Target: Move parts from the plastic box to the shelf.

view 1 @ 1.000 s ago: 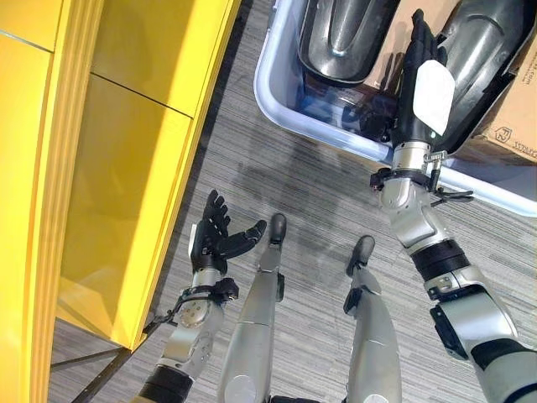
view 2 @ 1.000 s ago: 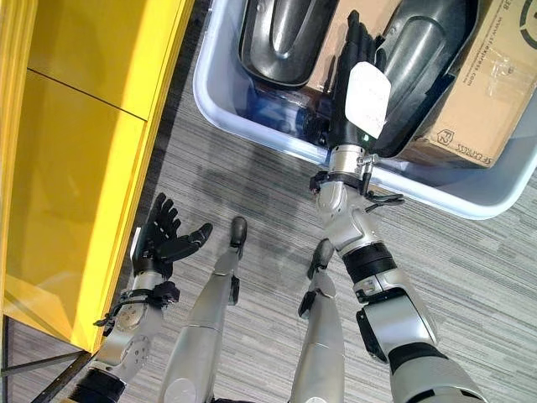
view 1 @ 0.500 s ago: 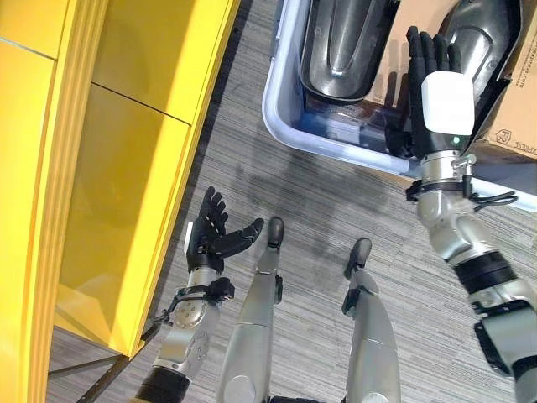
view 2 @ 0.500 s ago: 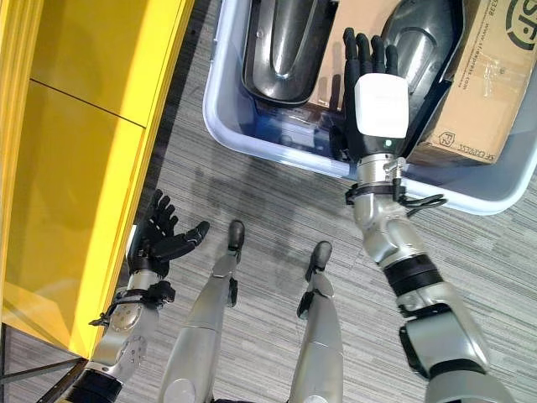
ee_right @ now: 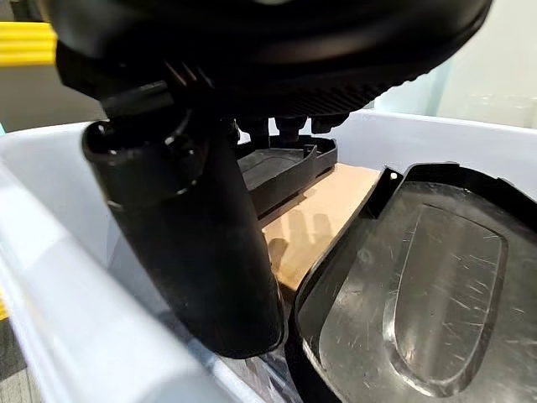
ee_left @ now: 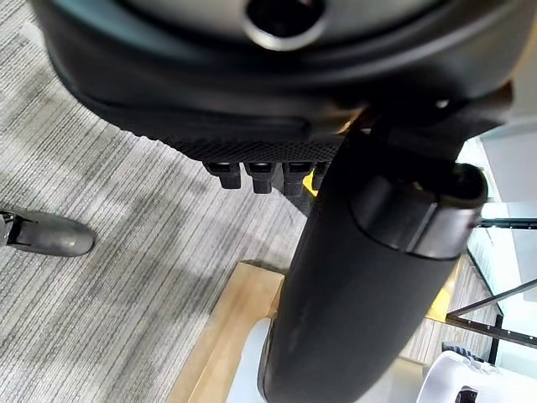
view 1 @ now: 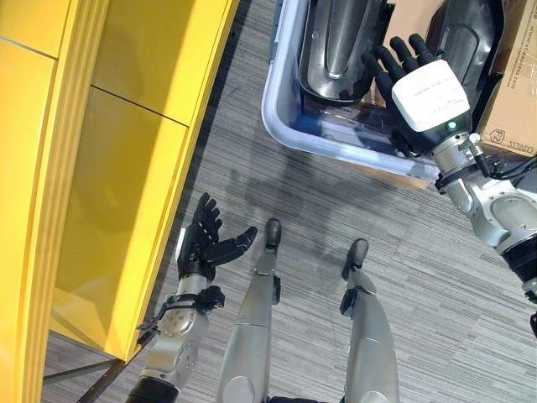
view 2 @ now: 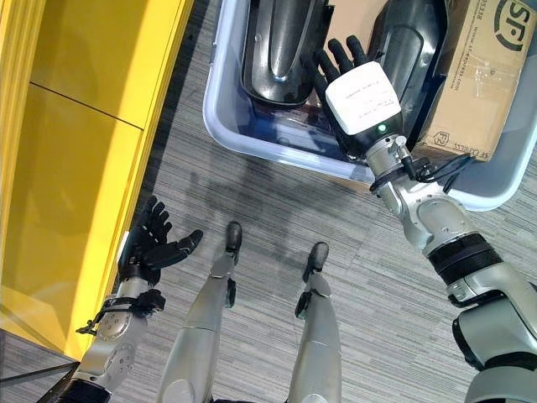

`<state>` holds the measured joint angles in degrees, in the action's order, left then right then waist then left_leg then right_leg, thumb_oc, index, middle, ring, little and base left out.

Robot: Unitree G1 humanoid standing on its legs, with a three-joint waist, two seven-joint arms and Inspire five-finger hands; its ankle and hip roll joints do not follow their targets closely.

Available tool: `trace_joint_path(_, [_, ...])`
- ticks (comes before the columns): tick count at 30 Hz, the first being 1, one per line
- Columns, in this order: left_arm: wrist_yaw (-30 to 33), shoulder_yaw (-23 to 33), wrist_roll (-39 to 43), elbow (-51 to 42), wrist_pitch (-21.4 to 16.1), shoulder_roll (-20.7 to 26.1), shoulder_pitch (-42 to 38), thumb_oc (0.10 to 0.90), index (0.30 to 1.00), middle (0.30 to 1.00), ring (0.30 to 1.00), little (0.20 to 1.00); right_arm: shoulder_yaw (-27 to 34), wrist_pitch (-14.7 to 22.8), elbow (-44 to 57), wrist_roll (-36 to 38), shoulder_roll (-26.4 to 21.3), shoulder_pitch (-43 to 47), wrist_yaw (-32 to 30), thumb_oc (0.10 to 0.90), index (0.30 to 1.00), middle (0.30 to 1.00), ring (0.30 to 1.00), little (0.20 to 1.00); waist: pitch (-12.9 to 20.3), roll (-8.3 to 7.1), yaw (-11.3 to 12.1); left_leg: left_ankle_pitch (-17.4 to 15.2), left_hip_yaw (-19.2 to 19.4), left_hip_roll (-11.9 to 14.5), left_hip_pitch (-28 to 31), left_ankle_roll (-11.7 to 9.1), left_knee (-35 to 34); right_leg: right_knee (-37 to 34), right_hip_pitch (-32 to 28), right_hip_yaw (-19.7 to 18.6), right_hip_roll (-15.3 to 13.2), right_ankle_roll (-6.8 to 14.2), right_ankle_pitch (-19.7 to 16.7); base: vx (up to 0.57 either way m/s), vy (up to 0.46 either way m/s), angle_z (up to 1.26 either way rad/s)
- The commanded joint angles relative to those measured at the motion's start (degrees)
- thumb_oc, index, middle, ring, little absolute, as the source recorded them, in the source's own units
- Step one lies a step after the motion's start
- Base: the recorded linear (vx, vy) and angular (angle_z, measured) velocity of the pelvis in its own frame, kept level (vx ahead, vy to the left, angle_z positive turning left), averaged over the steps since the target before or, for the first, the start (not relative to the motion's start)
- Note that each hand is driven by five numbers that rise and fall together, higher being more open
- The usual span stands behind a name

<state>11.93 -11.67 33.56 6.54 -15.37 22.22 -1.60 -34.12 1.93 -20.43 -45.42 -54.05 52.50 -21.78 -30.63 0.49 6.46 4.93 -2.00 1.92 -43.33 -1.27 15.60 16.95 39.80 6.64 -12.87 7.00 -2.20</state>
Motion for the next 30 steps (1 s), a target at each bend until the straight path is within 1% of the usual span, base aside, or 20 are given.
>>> trace_joint_path(1, [0.1,3.1,0.6,-6.3,-3.6,2.3,2.9,0.900,1.000,1.000,1.000,1.000,6.3,-0.4,6.6,1.4,-5.6,5.3,-3.8,0.900,1.000,1.000,1.000,1.000,0.8,0.07,0.0,-4.1,-0.2,2.4,-2.2,-1.0,3.9,-1.9,-11.9,-3.0,-1.2,1.5,6.0,0.00,0.000,0.00])
trace_joint_path(2, [0.2,3.3,0.6,-6.3,-3.6,2.1,2.9,0.900,1.000,1.000,1.000,1.000,7.9,-0.2,8.8,1.2,-5.7,4.7,-4.2,0.900,1.000,1.000,1.000,1.000,0.8,0.03,-0.1,-4.0,-0.2,2.5,-2.1,-1.0,3.8,-1.9,-12.0,-3.0,-1.1,1.5,6.0,0.00,0.000,0.00])
trace_joint_path(6, [0.3,3.6,0.5,-6.6,-3.4,1.8,3.1,0.900,1.000,1.000,1.000,1.000,10.1,0.1,12.3,0.5,-5.9,3.1,-4.1,0.900,1.000,1.000,1.000,1.000,0.8,-0.15,-0.2,-4.1,-0.2,2.5,-2.2,-0.9,3.9,-2.0,-12.1,-3.0,-1.1,1.4,6.1,0.00,0.000,0.00])
trace_joint_path(8, [0.6,4.0,0.1,-6.8,-3.0,1.5,3.2,0.900,1.000,1.000,1.000,1.000,12.3,0.3,15.7,-0.2,-6.0,1.1,-4.2,0.900,1.000,1.000,1.000,1.000,0.8,-0.34,-0.6,-4.1,-0.2,2.6,-2.0,-1.0,3.8,-2.3,-12.4,-3.0,-1.0,1.3,6.2,0.00,0.000,0.00])
trace_joint_path(10, [0.7,4.1,-0.1,-6.8,-3.0,1.5,3.3,0.900,1.000,1.000,1.000,1.000,13.2,0.4,16.7,-0.3,-5.9,0.3,-4.1,0.900,1.000,1.000,1.000,1.000,0.8,-0.41,-0.7,-4.1,-0.2,2.6,-1.9,-1.0,3.8,-2.4,-12.6,-3.0,-1.0,1.3,6.2,0.00,0.000,0.00])
trace_joint_path(11, [0.8,4.3,-0.4,-7.0,-2.9,1.4,3.4,0.900,1.000,1.000,1.000,1.000,15.1,0.5,18.4,-0.3,-5.8,-1.3,-4.3,0.900,1.000,1.000,1.000,1.000,0.8,-0.49,-0.9,-4.1,-0.1,2.6,-1.8,-0.9,3.8,-2.5,-12.7,-3.1,-1.0,1.3,6.1,0.00,0.000,0.00])
trace_joint_path(15, [0.9,4.5,-0.8,-7.2,-2.6,1.6,3.7,0.900,1.000,1.000,1.000,1.000,17.9,0.7,21.0,-0.8,-6.2,-3.3,-4.6,0.900,1.000,1.000,1.000,1.000,0.8,-0.81,-0.9,-4.1,0.0,2.7,-1.4,-0.9,3.5,-3.0,-13.1,-3.1,-0.9,1.4,5.9,0.00,0.000,0.00])
trace_joint_path(19, [0.8,4.6,-1.1,-7.6,-2.5,2.1,4.1,0.900,1.000,1.000,1.000,1.000,17.5,0.7,21.0,-1.5,-7.5,-2.8,-4.6,0.900,1.000,1.000,1.000,1.000,0.8,-0.84,-0.8,-4.1,0.0,2.7,-1.4,-0.9,3.6,-3.2,-13.3,-3.1,-0.9,1.4,5.9,0.00,0.000,-0.02])
trace_joint_path(21, [0.4,4.6,-1.1,-7.7,-2.5,2.7,4.5,0.900,1.000,1.000,1.000,1.000,14.7,0.3,19.5,-2.9,-10.6,0.0,-4.2,0.900,1.000,1.000,1.000,1.000,0.8,-1.01,-0.8,-4.6,0.1,2.7,-1.0,-1.1,3.9,-3.1,-13.6,-3.3,-1.0,1.5,6.2,0.00,0.006,-0.04])
trace_joint_path(24, [0.2,4.8,-1.0,-7.6,-2.6,2.6,4.5,0.900,1.000,1.000,1.000,1.000,13.1,0.1,19.0,-3.3,-11.6,2.0,-4.0,0.900,1.000,1.000,1.000,1.000,0.8,-0.89,-0.8,-3.9,0.1,2.7,-1.3,-1.0,3.6,-3.2,-13.2,-3.3,-0.9,1.5,5.8,0.00,0.000,0.00])
trace_joint_path(26, [0.4,4.9,-0.9,-7.5,-2.6,2.6,4.5,0.900,1.000,1.000,1.000,1.000,12.8,0.0,19.1,-3.1,-11.6,2.5,-4.0,0.900,1.000,1.000,1.000,1.000,0.8,-0.91,-1.0,-3.9,0.2,2.8,-1.3,-1.1,3.5,-3.3,-13.3,-3.3,-0.9,1.5,5.7,0.00,0.000,0.00])
trace_joint_path(30, [0.7,5.1,-1.1,-7.4,-2.4,2.1,4.3,0.900,1.000,1.000,1.000,1.000,14.8,-0.1,20.1,-2.6,-10.4,0.6,-4.1,0.900,1.000,1.000,1.000,1.000,0.8,-0.86,-1.3,-3.8,0.2,2.8,-1.0,-1.0,3.4,-3.2,-13.3,-3.4,-0.8,1.4,5.7,0.00,0.000,0.00])
